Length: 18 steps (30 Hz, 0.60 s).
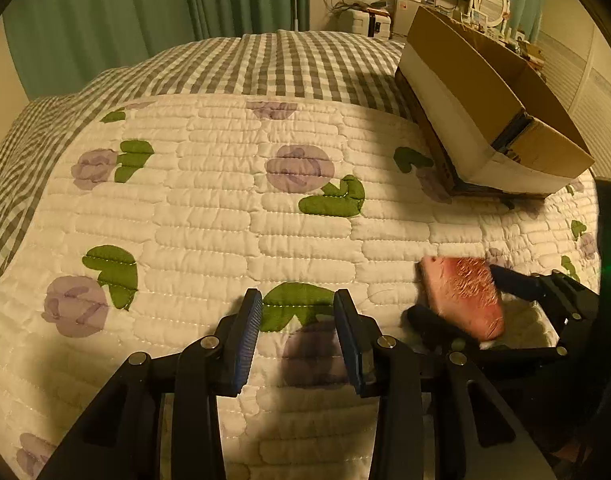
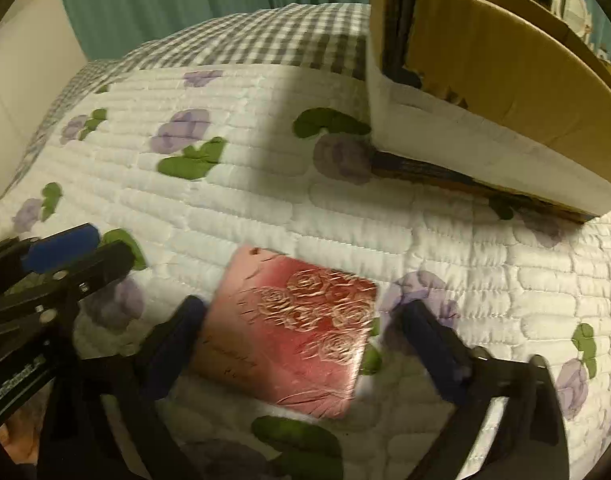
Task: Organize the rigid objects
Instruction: 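Close the right tool on the pink rose card and lift it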
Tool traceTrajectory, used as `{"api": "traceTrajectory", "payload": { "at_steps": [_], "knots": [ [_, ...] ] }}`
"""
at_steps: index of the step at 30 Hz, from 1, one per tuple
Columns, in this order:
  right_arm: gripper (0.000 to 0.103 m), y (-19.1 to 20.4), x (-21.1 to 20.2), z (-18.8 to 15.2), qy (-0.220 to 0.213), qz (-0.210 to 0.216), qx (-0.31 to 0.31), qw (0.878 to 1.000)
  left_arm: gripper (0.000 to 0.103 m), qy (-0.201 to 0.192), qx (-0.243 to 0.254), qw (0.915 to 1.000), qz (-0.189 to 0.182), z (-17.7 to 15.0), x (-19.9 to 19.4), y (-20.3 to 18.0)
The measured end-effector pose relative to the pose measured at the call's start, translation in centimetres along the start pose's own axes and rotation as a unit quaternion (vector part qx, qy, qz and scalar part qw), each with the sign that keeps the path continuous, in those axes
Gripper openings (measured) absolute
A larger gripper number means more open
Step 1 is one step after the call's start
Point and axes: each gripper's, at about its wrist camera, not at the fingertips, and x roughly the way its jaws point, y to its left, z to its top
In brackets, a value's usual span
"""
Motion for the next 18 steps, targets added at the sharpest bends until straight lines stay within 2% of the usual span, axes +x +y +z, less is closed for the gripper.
{"api": "traceTrajectory", "payload": {
  "at_steps": [7, 13, 18],
  "knots": [
    [0.075, -0.4, -1.3, -0.7, 0.000, 0.023, 0.006, 1.000, 0.038, -0.021, 0.007, 0.9998, -0.002, 0.2, -2.1, -1.3],
    [0.073, -1.6, -3.9, -2.9, -0.005, 0.001, 0.001, 1.000, 0.038, -0.039, 0.011, 0.9992, -0.006, -0.1, -3.7, -3.4],
    [0.073, -4.4, -6.6, -4.5, -0.013, -0.017, 0.017, 1.000, 0.037, -0.047, 0.013, 0.9987, -0.015, -1.2, -5.1, -5.9]
  ]
}}
